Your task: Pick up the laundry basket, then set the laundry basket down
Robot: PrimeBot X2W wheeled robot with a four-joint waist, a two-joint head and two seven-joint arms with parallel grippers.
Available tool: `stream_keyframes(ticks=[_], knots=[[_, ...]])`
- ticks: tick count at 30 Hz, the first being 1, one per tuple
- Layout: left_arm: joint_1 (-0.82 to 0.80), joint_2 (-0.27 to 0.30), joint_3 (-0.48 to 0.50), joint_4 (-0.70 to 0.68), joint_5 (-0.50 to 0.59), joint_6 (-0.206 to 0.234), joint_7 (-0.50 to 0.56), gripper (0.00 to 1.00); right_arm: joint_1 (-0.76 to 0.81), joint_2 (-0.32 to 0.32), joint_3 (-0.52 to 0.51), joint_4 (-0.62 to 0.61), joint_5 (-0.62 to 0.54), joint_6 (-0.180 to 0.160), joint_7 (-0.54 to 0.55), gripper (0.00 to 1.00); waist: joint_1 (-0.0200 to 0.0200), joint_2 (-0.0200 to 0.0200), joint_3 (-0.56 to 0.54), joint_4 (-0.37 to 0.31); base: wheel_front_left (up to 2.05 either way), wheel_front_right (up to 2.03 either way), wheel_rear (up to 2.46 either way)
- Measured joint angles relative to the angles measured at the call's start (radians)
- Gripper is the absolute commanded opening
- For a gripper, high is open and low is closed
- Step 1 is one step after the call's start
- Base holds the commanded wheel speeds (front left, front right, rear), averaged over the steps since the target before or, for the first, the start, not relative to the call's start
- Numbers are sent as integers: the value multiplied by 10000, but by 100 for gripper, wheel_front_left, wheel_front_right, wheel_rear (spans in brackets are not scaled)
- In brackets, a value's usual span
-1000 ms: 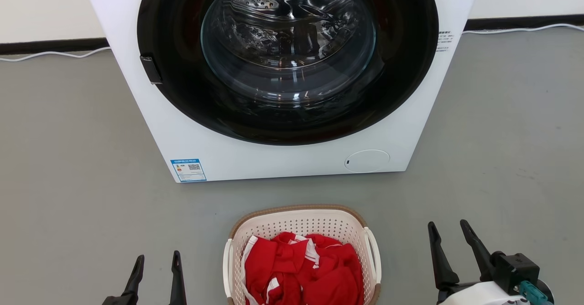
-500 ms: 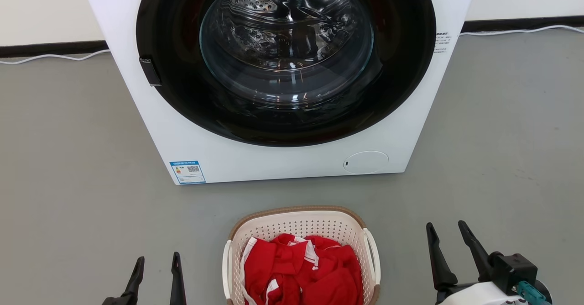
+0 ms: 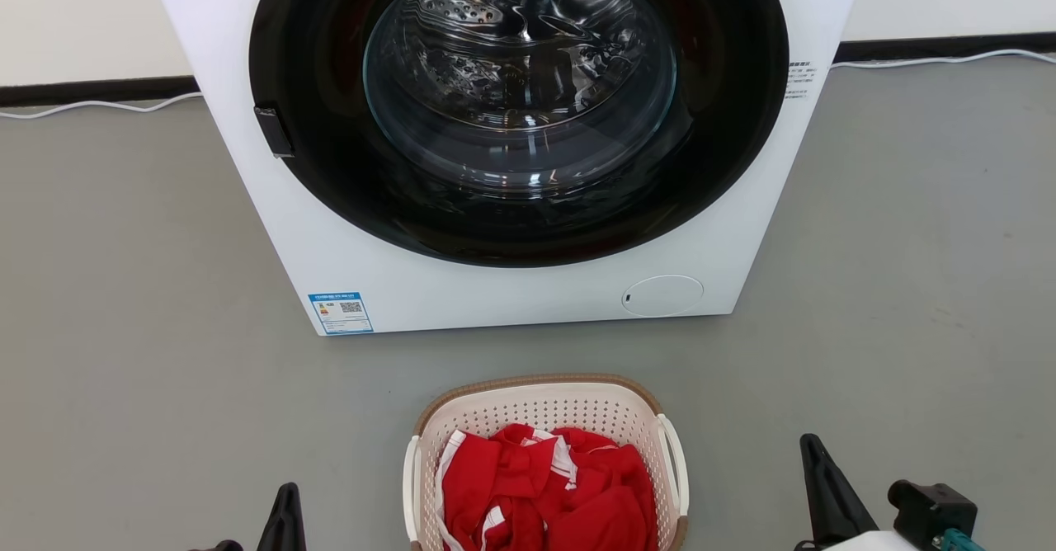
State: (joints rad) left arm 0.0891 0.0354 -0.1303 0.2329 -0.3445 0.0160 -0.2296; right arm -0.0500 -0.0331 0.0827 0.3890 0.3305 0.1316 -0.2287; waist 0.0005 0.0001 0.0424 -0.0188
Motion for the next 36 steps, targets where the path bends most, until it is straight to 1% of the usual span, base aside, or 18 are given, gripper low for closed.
stream_keyframes(ticks=[36], knots=[[-269,102,458,121,-3988,-439,878,0,-18,-98,-451,-343,4013,0,880,0,-4,0,-108,58,0,0,0]])
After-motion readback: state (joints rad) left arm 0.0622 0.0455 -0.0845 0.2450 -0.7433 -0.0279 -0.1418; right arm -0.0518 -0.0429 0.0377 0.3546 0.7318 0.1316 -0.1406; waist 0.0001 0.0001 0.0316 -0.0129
